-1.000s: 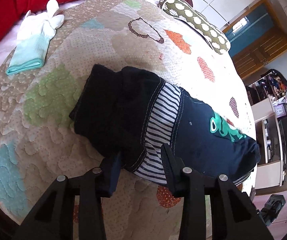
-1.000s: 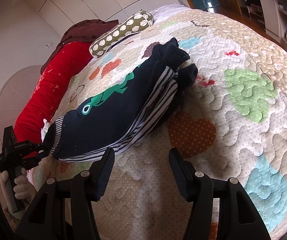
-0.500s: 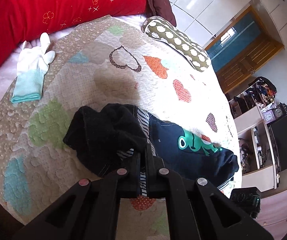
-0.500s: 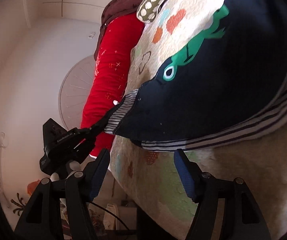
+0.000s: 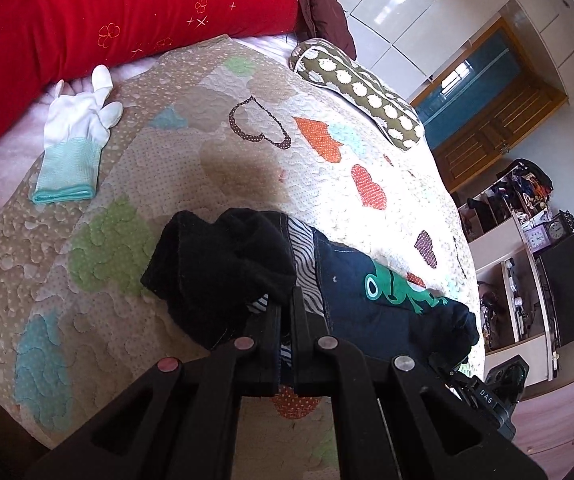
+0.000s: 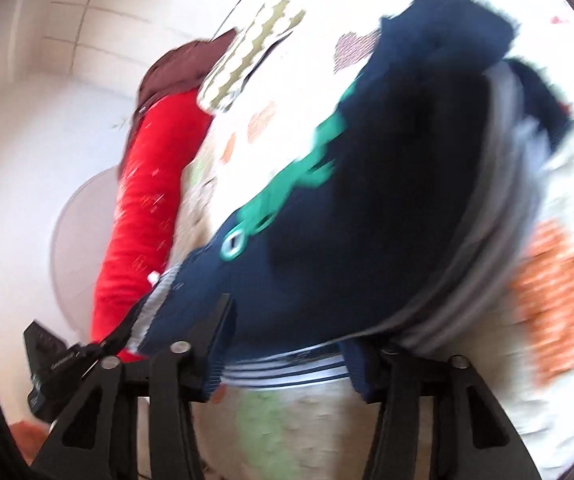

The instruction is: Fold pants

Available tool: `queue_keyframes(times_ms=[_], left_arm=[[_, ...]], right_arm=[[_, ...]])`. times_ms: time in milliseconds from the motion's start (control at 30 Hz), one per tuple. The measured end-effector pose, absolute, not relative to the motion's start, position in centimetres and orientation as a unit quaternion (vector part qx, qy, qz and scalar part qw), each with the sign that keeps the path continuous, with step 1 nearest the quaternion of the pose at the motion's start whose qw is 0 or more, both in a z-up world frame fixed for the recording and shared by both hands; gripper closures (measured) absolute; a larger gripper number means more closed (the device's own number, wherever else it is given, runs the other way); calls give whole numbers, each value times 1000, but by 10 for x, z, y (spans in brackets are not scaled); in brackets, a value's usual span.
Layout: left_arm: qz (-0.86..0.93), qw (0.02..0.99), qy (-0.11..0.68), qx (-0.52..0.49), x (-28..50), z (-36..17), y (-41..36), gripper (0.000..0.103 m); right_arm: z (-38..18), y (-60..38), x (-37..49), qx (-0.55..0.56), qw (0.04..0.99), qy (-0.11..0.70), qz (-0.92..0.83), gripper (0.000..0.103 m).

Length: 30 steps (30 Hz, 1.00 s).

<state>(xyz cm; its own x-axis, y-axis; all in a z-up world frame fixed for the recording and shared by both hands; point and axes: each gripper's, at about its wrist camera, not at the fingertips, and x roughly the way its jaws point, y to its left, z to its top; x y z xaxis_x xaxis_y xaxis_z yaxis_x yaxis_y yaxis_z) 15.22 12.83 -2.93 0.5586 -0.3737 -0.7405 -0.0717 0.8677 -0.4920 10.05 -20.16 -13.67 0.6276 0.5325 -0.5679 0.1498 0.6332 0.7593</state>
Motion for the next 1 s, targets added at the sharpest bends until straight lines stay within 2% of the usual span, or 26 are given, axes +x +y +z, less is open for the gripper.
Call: queue_keyframes(times_ms=[67,100,300,433,633,700,733,800,967,1000], left_arm=[[-86,848,463,-242,155,-32,128,100],[-85,848,463,-243,157,-32,128,100],[-72,853,464,-230,186,-23,125,100],[-45,861,463,-207,232,-15,119,100],[-4,868,472,-152,316,-23,104,99],[-5,856,492,-158,338,-35,106,99],[-7,848,503,-164,344,-42,107,99],[-18,838,512,-187,348,-47,114,99],[-70,846,491,-196,319,-24,123,88],[-78,849,486,-193,309,-18,126,85]], right_arm=[[-133,-216,98,399,814,414,87,91],[-132,-222,98,397,816,411,83,96],[-83,-219,109,326,861,379,97,98],[-54,-209,153,277,876,380,106,98],[-60,-211,239,232,875,418,74,98],[-69,-212,256,226,873,428,61,96],[-75,-213,272,222,870,436,53,92],[-83,-217,289,211,862,460,29,63],[-65,-236,270,226,877,423,45,43],[-60,-242,258,227,880,415,49,41]])
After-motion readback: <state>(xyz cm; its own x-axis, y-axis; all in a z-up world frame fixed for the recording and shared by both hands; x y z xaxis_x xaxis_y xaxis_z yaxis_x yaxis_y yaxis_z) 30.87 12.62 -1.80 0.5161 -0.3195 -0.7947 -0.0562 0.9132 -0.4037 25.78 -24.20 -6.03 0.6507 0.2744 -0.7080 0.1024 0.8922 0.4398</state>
